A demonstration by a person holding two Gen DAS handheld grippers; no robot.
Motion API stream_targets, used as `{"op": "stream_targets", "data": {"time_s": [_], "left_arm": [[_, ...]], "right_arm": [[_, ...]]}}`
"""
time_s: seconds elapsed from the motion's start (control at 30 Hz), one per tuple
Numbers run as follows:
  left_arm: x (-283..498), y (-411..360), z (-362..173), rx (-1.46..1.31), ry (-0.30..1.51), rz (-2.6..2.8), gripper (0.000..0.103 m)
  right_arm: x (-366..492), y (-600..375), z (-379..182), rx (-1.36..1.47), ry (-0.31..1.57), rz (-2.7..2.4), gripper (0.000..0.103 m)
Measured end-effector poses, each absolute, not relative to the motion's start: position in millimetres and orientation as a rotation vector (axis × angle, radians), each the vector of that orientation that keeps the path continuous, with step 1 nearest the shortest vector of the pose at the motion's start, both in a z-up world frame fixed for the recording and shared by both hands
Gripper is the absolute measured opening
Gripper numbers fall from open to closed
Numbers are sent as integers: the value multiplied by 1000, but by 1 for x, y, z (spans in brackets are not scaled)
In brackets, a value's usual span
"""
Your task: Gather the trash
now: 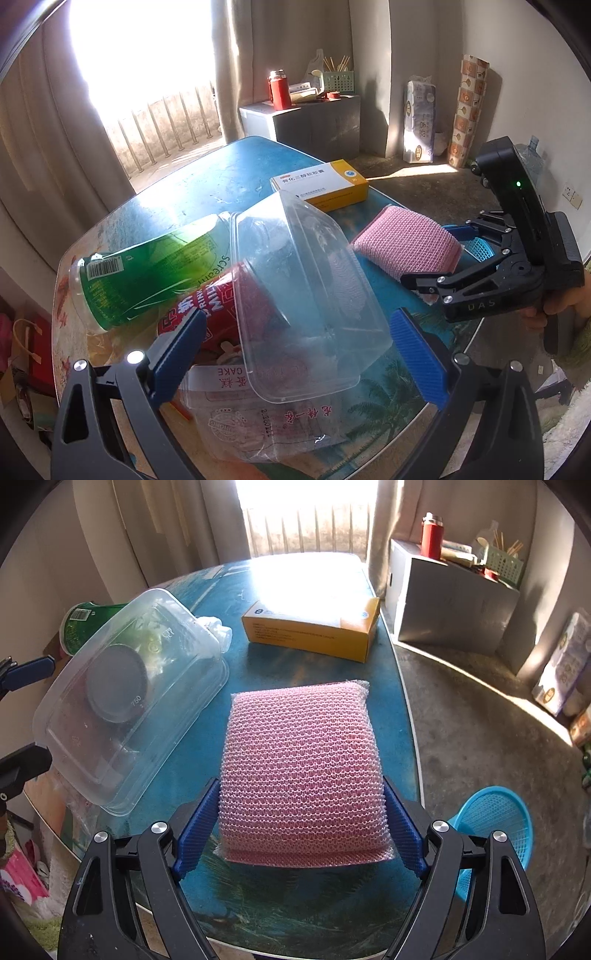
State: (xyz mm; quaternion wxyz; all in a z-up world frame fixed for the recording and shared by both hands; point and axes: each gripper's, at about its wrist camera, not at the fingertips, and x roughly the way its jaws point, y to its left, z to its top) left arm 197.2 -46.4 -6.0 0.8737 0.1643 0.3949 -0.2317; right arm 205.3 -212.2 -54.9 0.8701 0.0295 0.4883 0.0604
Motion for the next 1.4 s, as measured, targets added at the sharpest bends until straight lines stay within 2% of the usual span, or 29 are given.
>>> {"op": "stream_targets", "data": {"time_s": [0.17, 0.5, 1.07, 1.17, 1.4], "left_arm": [[187, -45, -17, 326, 843, -411, 97], [193, -5, -13, 47, 911, -453, 97], [218, -15, -23, -149, 1036, -478, 97], [222, -17, -27, -134, 1045, -465, 90], [219, -11, -30, -183, 1061, -463, 65]], "right_arm": [[215, -218, -56, 85, 1018, 135, 79], [204, -214, -60, 65, 1016, 137, 79], [204, -208, -61, 50, 1013, 116, 80], [204, -208, -61, 50, 1011, 114, 80], [205, -205, -62, 38, 1007, 111, 80]]}}
